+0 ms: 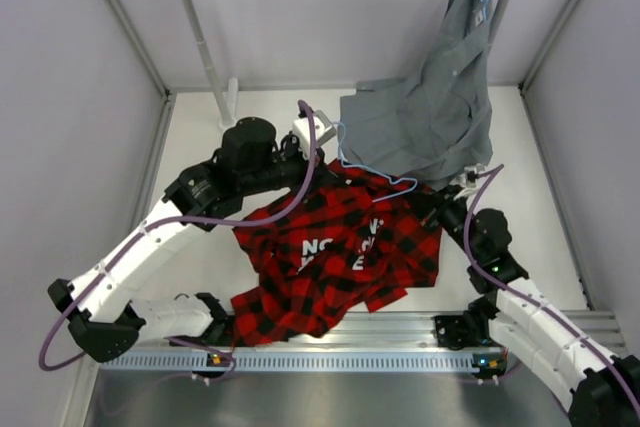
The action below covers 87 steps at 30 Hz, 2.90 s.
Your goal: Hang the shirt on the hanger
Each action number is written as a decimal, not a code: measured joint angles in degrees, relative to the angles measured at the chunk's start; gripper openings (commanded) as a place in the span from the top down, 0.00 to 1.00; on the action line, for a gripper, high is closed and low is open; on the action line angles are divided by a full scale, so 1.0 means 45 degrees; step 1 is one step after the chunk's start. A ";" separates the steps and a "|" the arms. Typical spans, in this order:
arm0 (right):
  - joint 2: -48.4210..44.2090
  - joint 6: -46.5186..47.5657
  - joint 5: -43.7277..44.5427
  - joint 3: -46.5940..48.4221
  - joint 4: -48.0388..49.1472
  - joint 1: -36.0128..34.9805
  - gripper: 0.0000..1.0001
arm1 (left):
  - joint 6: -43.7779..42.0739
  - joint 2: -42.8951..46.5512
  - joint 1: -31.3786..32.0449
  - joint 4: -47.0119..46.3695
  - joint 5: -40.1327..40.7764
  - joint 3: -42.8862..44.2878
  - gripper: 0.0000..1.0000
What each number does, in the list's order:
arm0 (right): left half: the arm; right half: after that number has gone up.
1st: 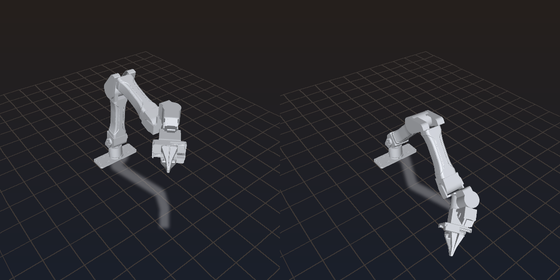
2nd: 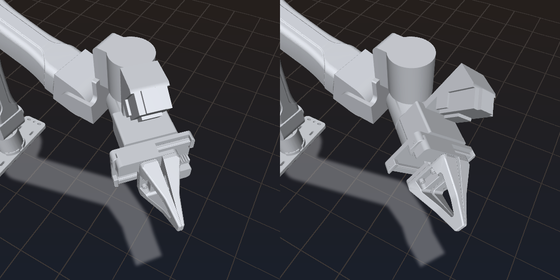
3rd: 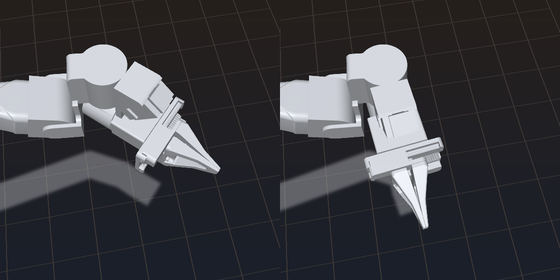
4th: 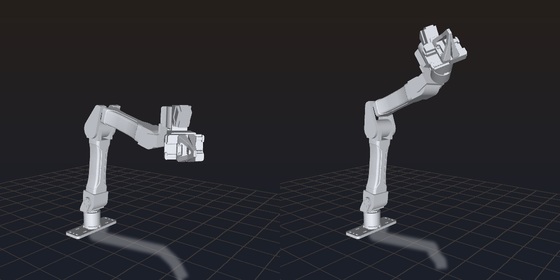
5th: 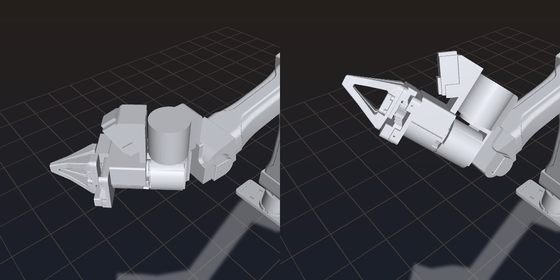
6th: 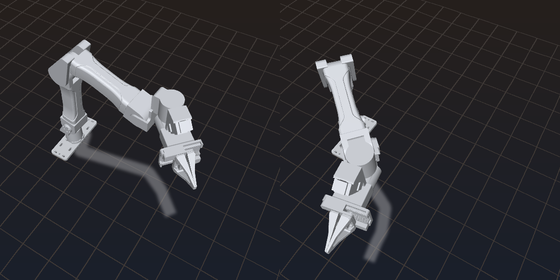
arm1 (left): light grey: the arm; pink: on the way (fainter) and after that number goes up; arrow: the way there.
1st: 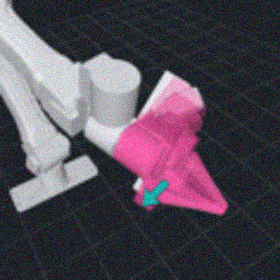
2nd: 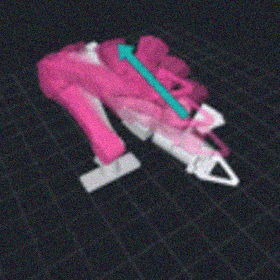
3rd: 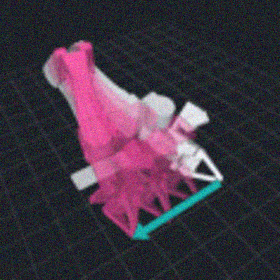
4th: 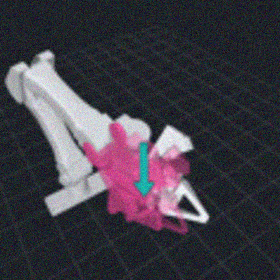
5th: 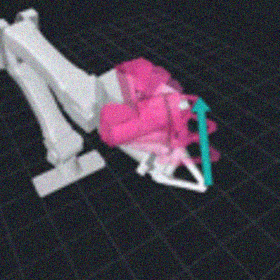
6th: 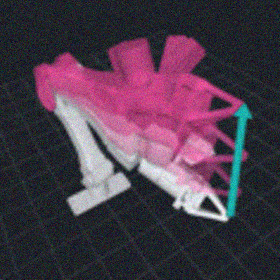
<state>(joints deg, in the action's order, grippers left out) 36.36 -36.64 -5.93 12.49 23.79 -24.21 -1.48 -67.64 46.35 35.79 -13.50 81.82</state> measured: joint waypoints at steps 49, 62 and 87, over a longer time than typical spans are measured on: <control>-0.0083 0.0869 0.0753 0.6149 -0.4935 -0.6135 0.92 | 0.0588 -0.3225 0.0034 -0.0102 -0.0500 0.5183 1.00; -0.3502 0.2385 0.3016 0.5663 -0.8573 -0.7038 0.48 | -0.0423 -0.0899 -0.0219 -0.2579 -0.2297 0.0539 1.00; 0.3424 0.6858 -0.7266 1.3299 -1.0865 -0.2327 0.49 | -0.1355 0.0068 -0.0219 -0.3570 -0.8029 -0.2220 1.00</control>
<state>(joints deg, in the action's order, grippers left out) 51.77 -5.78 -38.63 72.34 -25.10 -34.68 -7.57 -67.33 45.36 19.73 -49.63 71.83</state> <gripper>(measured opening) 0.511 0.092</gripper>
